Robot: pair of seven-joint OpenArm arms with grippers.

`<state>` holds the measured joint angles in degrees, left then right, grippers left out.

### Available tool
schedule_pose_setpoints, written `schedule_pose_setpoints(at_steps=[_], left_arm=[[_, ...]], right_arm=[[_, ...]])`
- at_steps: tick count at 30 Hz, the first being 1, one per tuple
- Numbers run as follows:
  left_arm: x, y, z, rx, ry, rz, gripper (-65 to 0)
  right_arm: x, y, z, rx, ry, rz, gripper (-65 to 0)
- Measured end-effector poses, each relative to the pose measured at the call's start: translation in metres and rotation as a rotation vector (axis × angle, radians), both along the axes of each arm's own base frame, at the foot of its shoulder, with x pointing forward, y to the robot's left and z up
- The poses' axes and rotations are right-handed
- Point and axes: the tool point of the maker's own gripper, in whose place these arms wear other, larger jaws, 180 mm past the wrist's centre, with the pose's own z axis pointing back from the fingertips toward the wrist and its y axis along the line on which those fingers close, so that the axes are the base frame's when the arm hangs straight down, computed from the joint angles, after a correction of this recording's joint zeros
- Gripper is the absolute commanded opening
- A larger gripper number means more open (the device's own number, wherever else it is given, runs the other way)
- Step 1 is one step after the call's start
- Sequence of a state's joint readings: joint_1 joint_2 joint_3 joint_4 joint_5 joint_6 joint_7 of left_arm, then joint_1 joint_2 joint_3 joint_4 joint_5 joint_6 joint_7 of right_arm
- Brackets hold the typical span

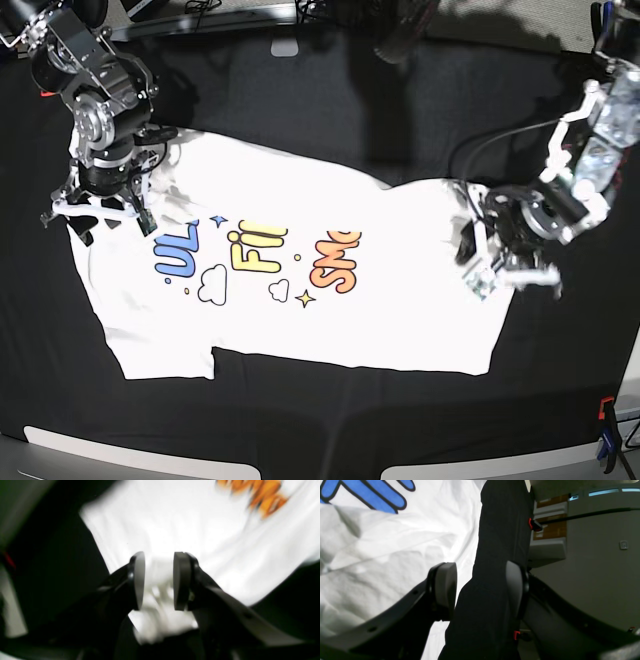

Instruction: Layout the t-shirt on the table in an organized manner, then fold the t-shirt properly

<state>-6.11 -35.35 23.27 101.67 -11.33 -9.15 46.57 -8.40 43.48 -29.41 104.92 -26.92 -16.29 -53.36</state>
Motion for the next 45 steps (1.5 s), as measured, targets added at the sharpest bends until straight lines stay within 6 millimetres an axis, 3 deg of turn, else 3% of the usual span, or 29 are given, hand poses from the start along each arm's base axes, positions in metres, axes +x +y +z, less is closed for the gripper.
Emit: schedule_pose_setpoints(at_steps=[2,4,9,15,17,27,33,41,43,45], left_arm=[[-0.014,0.007,-0.033,0.041,0.133,0.061,-47.4],[-0.021,0.0,-0.049,0.037,0.198,0.083,-47.4],[-0.013,-0.021,-0.053,-0.055,0.16,0.075,-47.4],[-0.004,0.0,-0.087,-0.064,0.205,0.149,-47.4],[0.006,0.006,-0.091,-0.071,0.207,0.166,-47.4],[0.034,0.016,-0.073,-0.016,0.202,0.186,-47.4],[0.063,0.038,-0.049,0.107,0.082,0.19,-47.4],[0.07,0.048,-0.045,0.124,0.016,0.172,-47.4],[0.073,0.063,-0.048,0.185,-0.017,0.161,-47.4],[0.071,0.091,-0.055,0.314,-0.012,0.166,-47.4]], right_arm=[[0.0,0.0,0.0,0.0,0.0,0.0,-34.2],[0.0,0.0,0.0,0.0,0.0,0.0,-34.2],[0.0,0.0,0.0,0.0,0.0,0.0,-34.2],[0.0,0.0,0.0,-0.001,0.0,0.0,-34.2],[0.0,0.0,0.0,-0.001,0.001,-0.001,-34.2],[0.0,0.0,0.0,0.0,0.001,0.0,-34.2],[0.0,0.0,0.0,-0.001,0.0,-0.001,-34.2],[0.0,0.0,0.0,-0.001,0.0,-0.001,-34.2],[-0.001,-0.002,-0.001,-0.003,0.006,-0.011,-34.2],[-0.005,-0.007,-0.002,-0.012,0.024,-0.044,-34.2]])
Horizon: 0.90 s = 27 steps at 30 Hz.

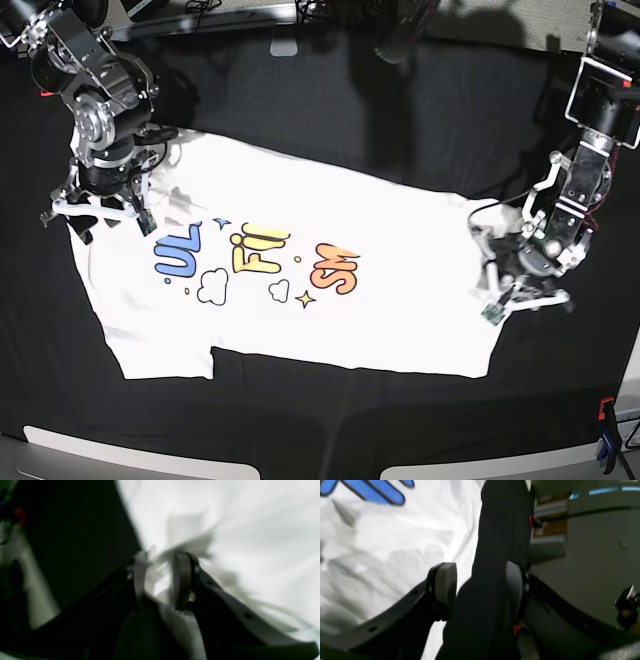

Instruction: Layout the t-shirt on the table in an organized manner, then fold the t-shirt properly

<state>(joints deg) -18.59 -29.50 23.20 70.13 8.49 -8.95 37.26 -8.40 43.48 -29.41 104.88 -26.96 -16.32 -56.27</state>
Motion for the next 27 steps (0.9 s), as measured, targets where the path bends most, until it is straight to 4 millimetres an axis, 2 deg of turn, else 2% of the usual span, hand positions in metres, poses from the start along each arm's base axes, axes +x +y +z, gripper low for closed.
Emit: schedule_pose_setpoints(at_steps=[3,7,8,10,13,18,20,22,24,27], left_arm=[[-0.008,0.038,-0.006,0.098,0.032,0.024,-47.4],[-0.012,0.077,0.005,0.168,0.037,0.082,-47.4],[-0.012,0.085,0.011,0.185,0.021,0.113,-47.4],[-0.006,0.087,0.025,0.193,-0.028,0.136,-47.4],[0.002,0.069,0.041,0.151,-0.08,0.124,-47.4],[0.01,0.016,0.065,-0.077,-0.132,0.074,-47.4],[0.009,-0.006,0.076,-0.182,-0.139,0.057,-47.4],[0.006,-0.025,0.084,-0.258,-0.135,0.034,-47.4],[0.005,-0.04,0.093,-0.272,-0.161,0.0,-47.4],[-0.005,-0.062,0.09,-0.31,-0.147,-0.023,-47.4]], right_arm=[[-0.003,-0.003,-0.001,-0.005,0.012,-0.022,-34.2],[-0.002,-0.003,-0.001,-0.004,0.01,-0.018,-34.2],[-0.002,-0.003,-0.001,-0.003,0.01,-0.018,-34.2],[-0.002,-0.003,-0.001,-0.004,0.01,-0.017,-34.2],[-0.002,-0.003,-0.001,-0.003,0.01,-0.018,-34.2],[-0.002,-0.002,-0.001,-0.003,0.009,-0.015,-34.2],[0.0,0.004,-0.002,0.014,0.002,0.02,-34.3],[-0.006,0.027,-0.013,0.092,0.039,0.094,-34.3],[-0.021,0.054,-0.029,0.189,0.115,0.146,-34.3],[-0.028,0.087,-0.044,0.33,0.157,0.153,-34.3]])
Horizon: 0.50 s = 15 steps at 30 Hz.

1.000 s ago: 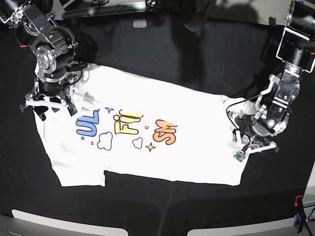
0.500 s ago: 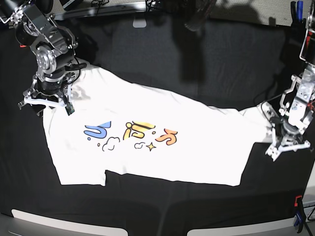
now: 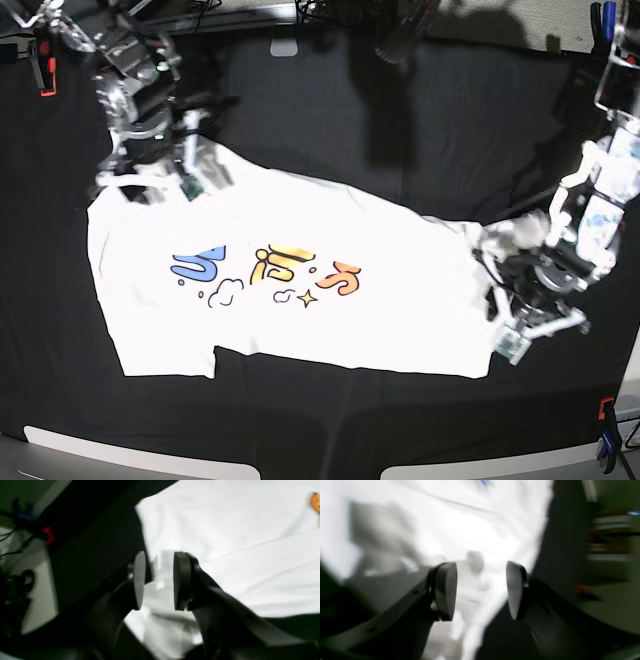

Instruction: Layout the t-shirt on the table in an organized manner, then fold the t-shirt properly

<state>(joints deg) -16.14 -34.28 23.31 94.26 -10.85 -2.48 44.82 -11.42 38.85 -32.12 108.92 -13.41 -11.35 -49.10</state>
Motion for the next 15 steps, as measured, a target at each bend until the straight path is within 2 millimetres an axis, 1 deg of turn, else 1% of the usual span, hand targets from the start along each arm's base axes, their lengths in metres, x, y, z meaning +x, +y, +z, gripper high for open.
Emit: schedule_pose_setpoints(at_steps=[2,4,6,7,9,12,15], left_arm=[[-0.008,-0.013,-0.007,-0.028,0.017,-0.014,-47.4],[-0.016,-0.022,-0.016,-0.048,0.043,-0.018,-47.4],[-0.023,-0.025,-0.025,-0.055,0.067,-0.019,-47.4],[-0.027,-0.025,-0.03,-0.054,0.078,-0.018,-47.4],[-0.034,-0.022,-0.037,-0.04,0.095,-0.016,-47.4],[-0.041,-0.019,-0.046,-0.022,0.114,-0.013,-47.4],[-0.045,-0.016,-0.049,-0.015,0.123,-0.012,-47.4]], right_arm=[[0.002,0.017,-0.002,0.079,0.003,-0.018,-34.3],[-0.003,0.03,-0.009,0.135,0.048,-0.013,-34.5],[-0.01,0.033,-0.015,0.15,0.071,-0.023,-34.5],[-0.014,0.029,-0.017,0.146,0.081,-0.033,-34.5],[-0.023,0.015,-0.021,0.128,0.102,-0.072,-34.5],[-0.038,-0.012,-0.025,0.103,0.12,-0.151,-34.5],[-0.055,-0.04,-0.028,0.072,0.153,-0.206,-34.5]])
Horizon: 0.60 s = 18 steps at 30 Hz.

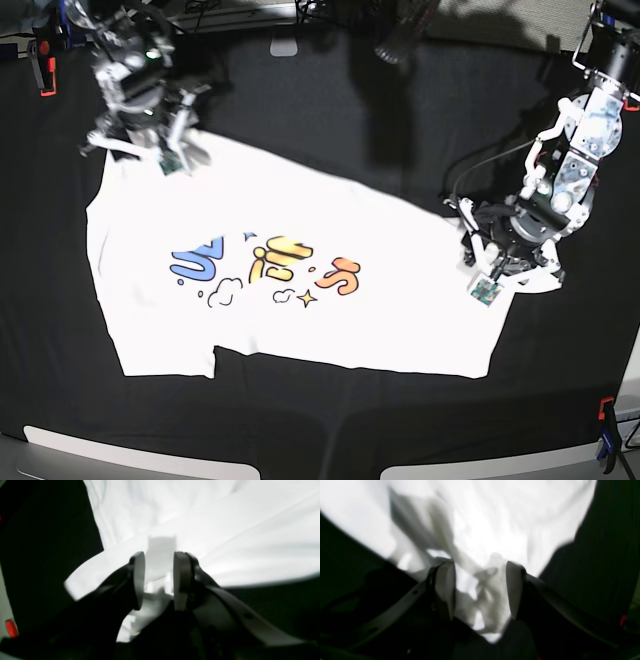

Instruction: Layout the t-shirt on the table in an organized manner, then fold the t-shirt properly

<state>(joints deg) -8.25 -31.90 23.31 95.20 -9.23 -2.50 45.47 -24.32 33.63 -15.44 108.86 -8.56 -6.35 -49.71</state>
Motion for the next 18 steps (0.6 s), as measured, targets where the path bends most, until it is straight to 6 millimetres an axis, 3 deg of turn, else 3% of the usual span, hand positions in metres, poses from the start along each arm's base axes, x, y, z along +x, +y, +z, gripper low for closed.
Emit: schedule_pose_setpoints(at_steps=[5,8,13,18], left_arm=[[-0.001,0.001,-0.001,0.003,0.001,0.001,-47.4],[-0.001,0.001,-0.001,0.004,0.002,0.001,-47.4],[-0.006,0.001,-0.006,0.071,0.026,-0.072,-47.4],[-0.009,0.018,-0.011,0.199,0.034,-0.065,-47.4]], right_arm=[[-0.021,-0.047,-0.004,-0.053,0.037,-0.091,-34.5],[-0.023,-0.072,-0.006,-0.085,0.045,-0.134,-34.5],[-0.021,-0.089,0.002,-0.192,0.033,-0.124,-34.5],[-0.019,-0.108,0.015,-0.288,0.016,-0.139,-34.5]])
